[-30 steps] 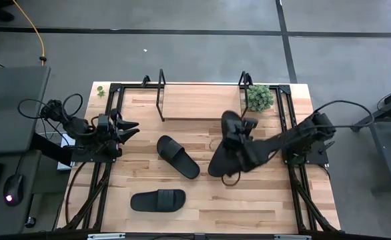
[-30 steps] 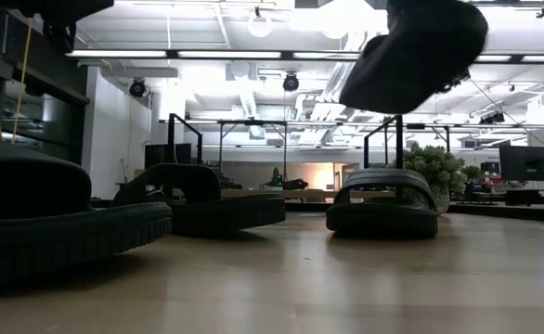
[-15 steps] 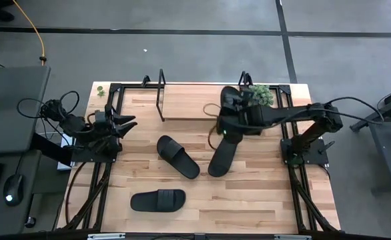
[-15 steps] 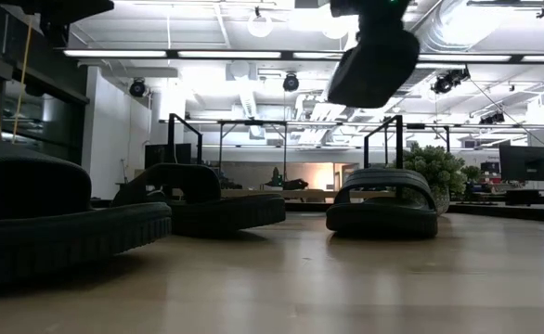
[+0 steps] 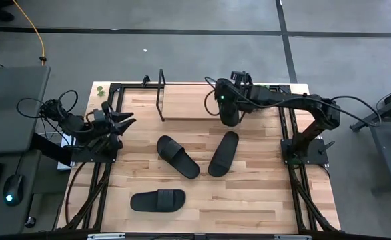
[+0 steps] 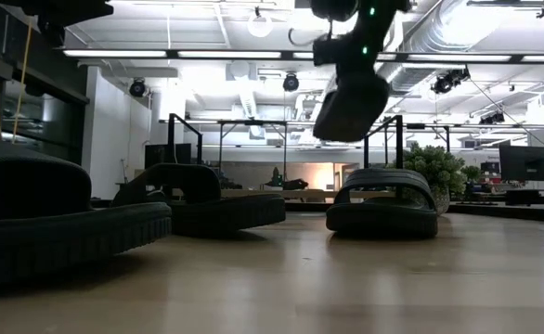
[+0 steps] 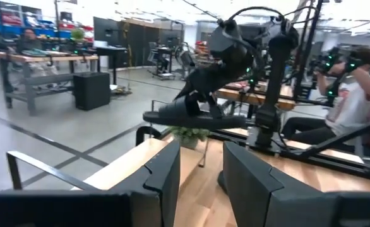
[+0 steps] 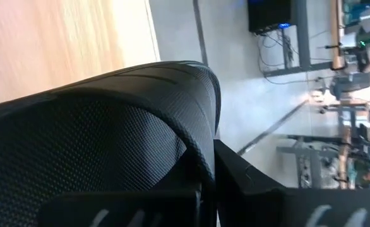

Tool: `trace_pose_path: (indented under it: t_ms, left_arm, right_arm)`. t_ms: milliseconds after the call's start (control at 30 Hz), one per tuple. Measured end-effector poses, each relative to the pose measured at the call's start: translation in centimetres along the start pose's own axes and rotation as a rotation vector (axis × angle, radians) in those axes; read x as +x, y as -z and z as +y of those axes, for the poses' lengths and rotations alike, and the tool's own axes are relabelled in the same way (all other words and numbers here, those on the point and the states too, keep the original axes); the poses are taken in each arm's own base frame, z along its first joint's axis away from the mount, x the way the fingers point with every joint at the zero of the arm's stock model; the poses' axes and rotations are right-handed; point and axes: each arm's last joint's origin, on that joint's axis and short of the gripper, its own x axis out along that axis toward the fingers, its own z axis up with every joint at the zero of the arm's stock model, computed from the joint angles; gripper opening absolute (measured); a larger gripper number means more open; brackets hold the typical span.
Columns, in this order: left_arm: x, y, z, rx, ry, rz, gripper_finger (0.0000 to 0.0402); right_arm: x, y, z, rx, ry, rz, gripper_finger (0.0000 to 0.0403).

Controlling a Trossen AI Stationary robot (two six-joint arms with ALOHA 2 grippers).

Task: Pick and place slides into the shelf
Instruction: Put the black slipper on the shelf

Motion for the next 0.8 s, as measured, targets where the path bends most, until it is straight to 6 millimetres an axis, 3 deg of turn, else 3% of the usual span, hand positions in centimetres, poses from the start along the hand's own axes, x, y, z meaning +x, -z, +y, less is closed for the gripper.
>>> trace_pose_path:
  t_ms: [367, 800]
  left_arm:
    - [0.0, -0.2, 0.1, -0.012, -0.034, -0.012, 0.0106]
    - [0.0, -0.5, 0.2, -0.031, -0.060, -0.034, 0.0106]
  right_arm:
    - [5.9, 3.0, -0.2, -0.047, 0.006, -0.042, 0.0000]
    - [8.8, 5.6, -0.7, -0.021, -0.013, -0.046, 0.0000]
